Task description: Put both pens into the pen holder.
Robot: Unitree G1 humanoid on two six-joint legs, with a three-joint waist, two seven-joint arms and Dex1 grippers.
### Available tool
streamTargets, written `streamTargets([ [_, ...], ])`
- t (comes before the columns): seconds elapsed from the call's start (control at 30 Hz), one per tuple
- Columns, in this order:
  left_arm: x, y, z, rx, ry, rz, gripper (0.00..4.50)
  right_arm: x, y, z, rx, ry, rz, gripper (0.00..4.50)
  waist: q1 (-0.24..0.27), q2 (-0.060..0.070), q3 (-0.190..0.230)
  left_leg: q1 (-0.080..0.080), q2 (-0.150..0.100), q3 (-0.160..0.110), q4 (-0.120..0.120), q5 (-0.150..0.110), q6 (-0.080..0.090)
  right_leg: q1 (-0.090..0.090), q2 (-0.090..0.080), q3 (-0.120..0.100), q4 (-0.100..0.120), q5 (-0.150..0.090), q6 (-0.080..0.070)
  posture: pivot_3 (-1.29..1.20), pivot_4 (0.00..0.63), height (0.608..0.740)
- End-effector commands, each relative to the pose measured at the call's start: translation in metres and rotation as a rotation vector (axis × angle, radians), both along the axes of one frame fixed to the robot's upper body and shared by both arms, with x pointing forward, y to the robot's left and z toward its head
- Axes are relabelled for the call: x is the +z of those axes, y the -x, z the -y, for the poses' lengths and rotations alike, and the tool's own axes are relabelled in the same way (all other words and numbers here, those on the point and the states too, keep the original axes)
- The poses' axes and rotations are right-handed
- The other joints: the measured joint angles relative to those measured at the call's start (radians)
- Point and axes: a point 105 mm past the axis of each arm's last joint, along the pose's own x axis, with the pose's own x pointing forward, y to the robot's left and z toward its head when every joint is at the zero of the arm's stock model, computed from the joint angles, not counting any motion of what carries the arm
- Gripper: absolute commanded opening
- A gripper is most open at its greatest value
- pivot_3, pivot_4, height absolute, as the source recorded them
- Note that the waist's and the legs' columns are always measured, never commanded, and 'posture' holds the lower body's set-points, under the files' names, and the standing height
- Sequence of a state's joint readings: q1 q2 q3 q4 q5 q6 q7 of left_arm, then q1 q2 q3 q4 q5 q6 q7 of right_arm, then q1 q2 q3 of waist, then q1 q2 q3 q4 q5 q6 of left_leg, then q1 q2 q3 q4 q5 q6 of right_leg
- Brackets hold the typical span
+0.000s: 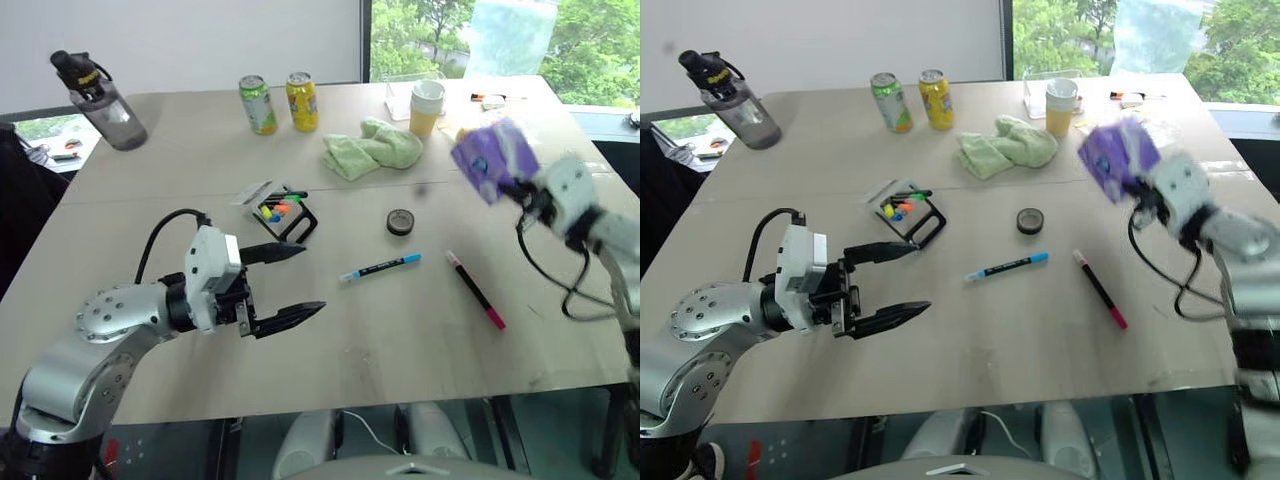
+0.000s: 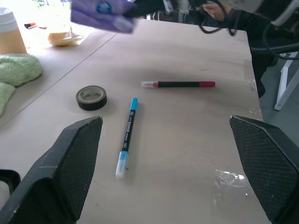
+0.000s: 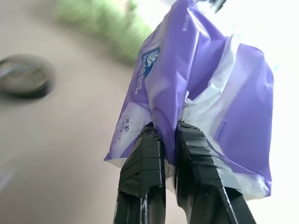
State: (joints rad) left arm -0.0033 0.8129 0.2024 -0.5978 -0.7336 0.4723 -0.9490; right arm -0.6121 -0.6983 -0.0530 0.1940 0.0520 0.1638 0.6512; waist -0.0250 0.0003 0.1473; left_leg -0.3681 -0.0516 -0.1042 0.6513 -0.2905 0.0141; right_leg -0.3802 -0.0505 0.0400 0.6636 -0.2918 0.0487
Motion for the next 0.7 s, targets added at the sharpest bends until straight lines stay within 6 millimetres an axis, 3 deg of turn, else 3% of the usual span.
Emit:
streamTargets([
  [0.03, 0.005, -0.004, 0.004, -0.015, 0.005, 0.034, 4.5, 0.015, -0.03, 0.001, -0.077, 0.067, 0.063, 0.02, -0.006, 0.0, 0.001, 0.0, 0.0, 0.0, 0.0, 0.0, 0.0, 0.0, 0.0, 0.0, 0.0, 0.0, 0.0, 0.0, 0.15, 0.74],
  [0.07, 0.006, -0.006, 0.005, -0.018, 0.005, 0.039, 4.5, 0.018, -0.039, 0.003, -0.099, 0.086, 0.073, 0.02, -0.006, -0.001, 0.001, -0.001, 0.0, 0.0, 0.0, 0.0, 0.0, -0.001, 0.0, 0.0, 0.0, 0.0, 0.0, 0.0, 0.15, 0.74],
  [0.1, 0.007, -0.007, 0.006, -0.021, 0.007, 0.043, 4.5, 0.022, -0.046, 0.005, -0.121, 0.1, 0.099, 0.86, -0.004, -0.001, 0.001, -0.002, 0.0, -0.001, 0.0, 0.0, 0.0, -0.001, 0.0, -0.001, 0.0, 0.0, 0.0, 0.0, 0.15, 0.74],
  [0.2, 0.007, -0.007, 0.007, -0.021, 0.009, 0.048, 4.5, 0.034, -0.056, 0.011, -0.18, 0.093, 0.176, 2.08, -0.006, -0.001, 0.001, -0.011, -0.001, -0.001, 0.001, 0.0, 0.0, -0.009, -0.001, -0.002, -0.001, 0.0, 0.0, 0.0, 0.15, 0.74],
  [0.3, 0.005, -0.004, 0.006, -0.007, 0.011, 0.043, 4.5, 0.031, -0.053, 0.01, -0.142, 0.058, 0.181, 2.08, -0.015, -0.001, 0.001, -0.019, -0.001, -0.001, 0.002, 0.0, 0.0, -0.018, -0.002, -0.002, 0.001, 0.0, 0.0, 0.0, 0.15, 0.74],
  [0.4, 0.002, -0.003, 0.006, 0.008, 0.015, 0.04, 4.5, 0.02, -0.043, -0.005, -0.03, -0.04, 0.112, 2.08, -0.021, -0.001, 0.001, -0.019, 0.0, 0.0, 0.002, 0.0, 0.0, -0.019, -0.001, -0.001, 0.0, 0.0, 0.0, 0.0, 0.15, 0.74],
  [0.57, -0.001, -0.005, 0.006, 0.011, 0.024, 0.035, 4.5, -0.023, 0.004, -0.073, 0.377, -0.011, -0.116, 2.08, -0.021, -0.001, 0.001, -0.017, 0.001, 0.002, 0.003, 0.0, 0.0, -0.019, -0.001, 0.001, 0.005, 0.0, 0.0, 0.0, 0.15, 0.74],
  [0.7, -0.001, -0.005, 0.005, 0.007, 0.018, 0.038, 4.5, -0.032, 0.028, -0.115, 0.511, -0.064, -0.194, 2.08, -0.02, -0.001, 0.001, -0.015, 0.001, 0.003, 0.004, 0.0, 0.0, -0.019, 0.0, 0.002, 0.01, 0.0, 0.0, 0.0, 0.15, 0.74],
])
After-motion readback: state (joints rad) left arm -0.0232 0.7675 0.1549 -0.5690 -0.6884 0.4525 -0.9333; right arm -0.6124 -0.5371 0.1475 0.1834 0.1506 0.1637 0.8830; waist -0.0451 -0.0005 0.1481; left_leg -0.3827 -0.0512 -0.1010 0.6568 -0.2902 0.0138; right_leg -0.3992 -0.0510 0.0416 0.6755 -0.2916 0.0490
